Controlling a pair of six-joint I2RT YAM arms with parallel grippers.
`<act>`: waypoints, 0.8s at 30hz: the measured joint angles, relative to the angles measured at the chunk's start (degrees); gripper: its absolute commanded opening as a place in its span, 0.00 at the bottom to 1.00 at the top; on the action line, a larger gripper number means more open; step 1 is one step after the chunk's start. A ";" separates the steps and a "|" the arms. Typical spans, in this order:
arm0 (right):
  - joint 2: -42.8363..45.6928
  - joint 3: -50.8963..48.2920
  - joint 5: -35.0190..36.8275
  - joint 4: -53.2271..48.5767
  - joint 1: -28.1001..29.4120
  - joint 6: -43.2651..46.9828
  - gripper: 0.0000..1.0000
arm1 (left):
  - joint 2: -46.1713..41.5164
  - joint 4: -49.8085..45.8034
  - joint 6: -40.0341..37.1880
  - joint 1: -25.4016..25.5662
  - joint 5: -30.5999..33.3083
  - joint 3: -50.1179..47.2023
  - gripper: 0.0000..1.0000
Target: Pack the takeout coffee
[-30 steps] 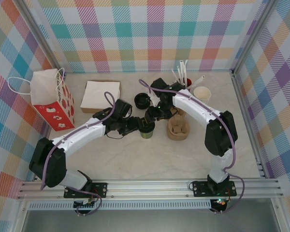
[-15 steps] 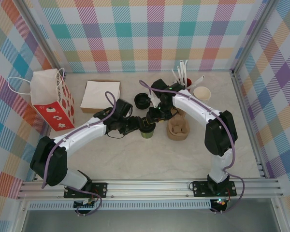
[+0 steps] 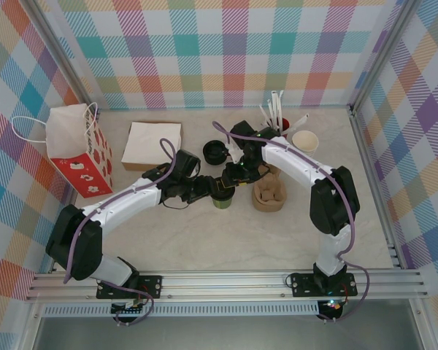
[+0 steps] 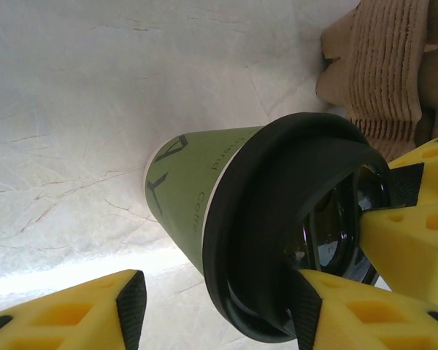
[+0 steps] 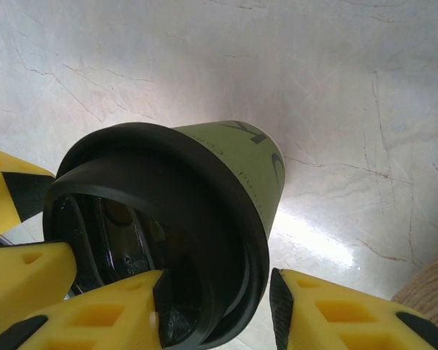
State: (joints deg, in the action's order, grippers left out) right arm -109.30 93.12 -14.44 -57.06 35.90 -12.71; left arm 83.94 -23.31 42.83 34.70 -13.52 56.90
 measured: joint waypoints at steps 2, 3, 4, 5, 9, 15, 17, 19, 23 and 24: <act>0.07 -0.11 -0.02 0.11 0.00 -0.02 0.42 | -0.09 1.11 0.04 -0.04 -0.57 -0.59 0.48; 0.11 -0.20 -0.02 0.17 0.00 -0.04 0.42 | -0.20 1.79 0.24 -0.09 -0.92 -0.98 0.47; 0.15 -0.22 -0.02 0.24 0.00 -0.11 0.42 | -0.37 2.51 0.46 -0.13 -1.18 -1.40 0.46; 0.17 -0.26 -0.02 0.26 0.00 -0.15 0.43 | -0.59 3.17 0.74 -0.26 -1.53 -1.97 0.45; 0.28 -0.20 0.15 0.24 0.00 -0.15 0.43 | -1.33 5.79 1.79 -0.50 -2.56 -3.78 0.43; -0.11 2.10 1.84 -1.70 0.07 -0.13 0.49 | -1.57 6.51 2.60 -0.92 -3.39 -3.91 0.47; -0.33 2.86 2.23 -2.32 0.07 -0.13 0.52 | -1.55 5.31 2.60 -1.18 -3.37 -3.34 0.51; -0.33 3.06 2.21 -2.27 -0.22 -0.33 0.55 | -1.49 3.65 2.62 -1.49 -3.37 -2.49 0.55; 0.42 2.56 1.86 -0.52 -1.51 -1.64 0.62 | -1.05 -1.49 1.75 -2.16 -2.86 0.24 0.66; 1.20 1.70 1.68 0.55 -1.88 -2.05 0.64 | -1.05 -2.67 1.36 -2.43 -2.71 0.92 0.68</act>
State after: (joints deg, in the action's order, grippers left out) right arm -108.09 94.83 -12.75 -56.51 34.02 -14.76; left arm 82.89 -25.98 44.18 32.27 -16.23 57.82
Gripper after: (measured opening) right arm 0.615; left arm 0.650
